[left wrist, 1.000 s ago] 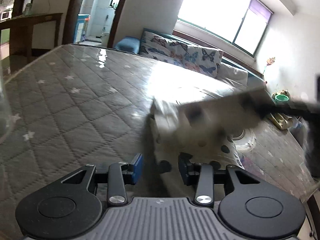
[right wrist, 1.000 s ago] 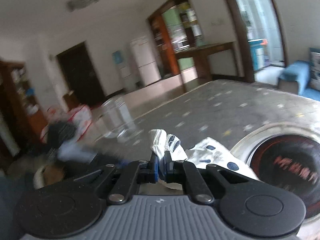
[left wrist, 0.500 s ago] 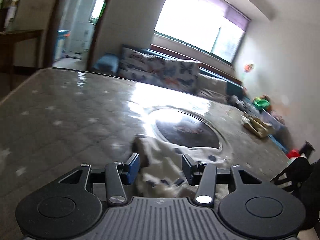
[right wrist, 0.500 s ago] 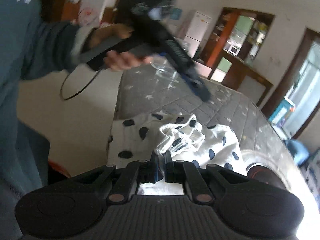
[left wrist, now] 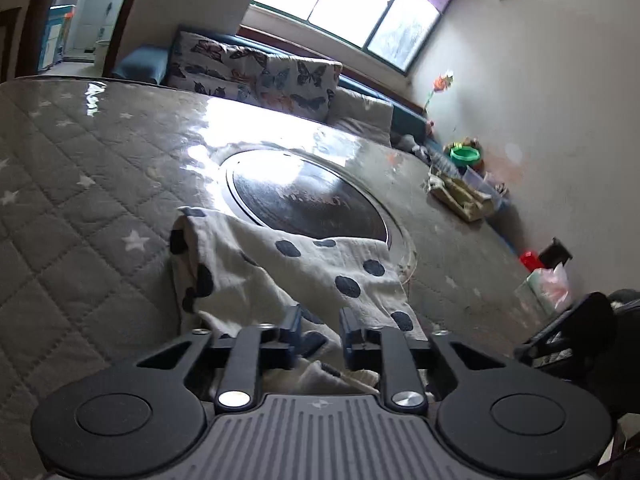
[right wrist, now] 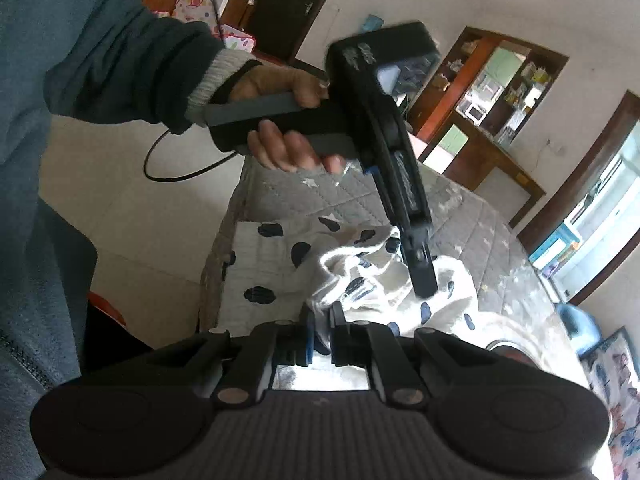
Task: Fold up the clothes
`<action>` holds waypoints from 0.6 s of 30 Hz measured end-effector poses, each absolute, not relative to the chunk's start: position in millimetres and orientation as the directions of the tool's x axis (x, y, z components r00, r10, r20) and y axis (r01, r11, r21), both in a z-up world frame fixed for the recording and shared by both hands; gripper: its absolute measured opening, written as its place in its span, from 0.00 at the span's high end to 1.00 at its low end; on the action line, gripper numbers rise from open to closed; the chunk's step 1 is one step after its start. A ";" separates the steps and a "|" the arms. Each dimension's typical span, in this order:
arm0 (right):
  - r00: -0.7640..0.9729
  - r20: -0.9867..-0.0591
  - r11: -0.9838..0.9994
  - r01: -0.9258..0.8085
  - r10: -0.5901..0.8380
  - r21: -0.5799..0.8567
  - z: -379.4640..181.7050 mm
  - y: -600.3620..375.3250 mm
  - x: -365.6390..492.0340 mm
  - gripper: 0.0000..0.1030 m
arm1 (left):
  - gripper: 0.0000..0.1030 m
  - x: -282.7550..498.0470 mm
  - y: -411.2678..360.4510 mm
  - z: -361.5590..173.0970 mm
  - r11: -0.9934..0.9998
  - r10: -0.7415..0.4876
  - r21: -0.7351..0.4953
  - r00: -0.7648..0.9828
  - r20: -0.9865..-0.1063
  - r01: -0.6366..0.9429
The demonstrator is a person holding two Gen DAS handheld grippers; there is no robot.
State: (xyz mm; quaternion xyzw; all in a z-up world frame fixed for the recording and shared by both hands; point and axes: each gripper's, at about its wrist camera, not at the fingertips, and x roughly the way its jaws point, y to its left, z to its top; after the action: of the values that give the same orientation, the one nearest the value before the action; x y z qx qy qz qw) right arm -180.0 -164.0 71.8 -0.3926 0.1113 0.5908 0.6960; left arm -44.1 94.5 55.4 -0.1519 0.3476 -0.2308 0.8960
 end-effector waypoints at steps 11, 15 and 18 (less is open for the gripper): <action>0.276 -0.583 0.112 -0.947 0.764 -0.301 87.4 -174.9 -180.5 0.62 | 0.89 -121.0 135.7 68.4 0.837 -0.517 -0.448 0.720 -0.462 0.314; 0.274 -0.569 0.110 -0.946 0.775 -0.306 90.0 -171.6 -179.3 0.57 | 0.89 -131.2 142.5 65.2 0.834 -0.521 -0.452 0.723 -0.454 0.316; 0.269 -0.560 0.097 -0.944 0.784 -0.316 90.1 -164.5 -176.4 0.55 | 0.89 -137.0 144.1 67.0 0.830 -0.530 -0.447 0.723 -0.443 0.334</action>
State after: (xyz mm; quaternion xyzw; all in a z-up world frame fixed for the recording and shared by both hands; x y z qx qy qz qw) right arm -176.4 -164.5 90.1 -0.3185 0.1257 0.5915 0.7300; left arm -137.0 144.1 67.0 -0.1703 0.2872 -0.2369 0.9124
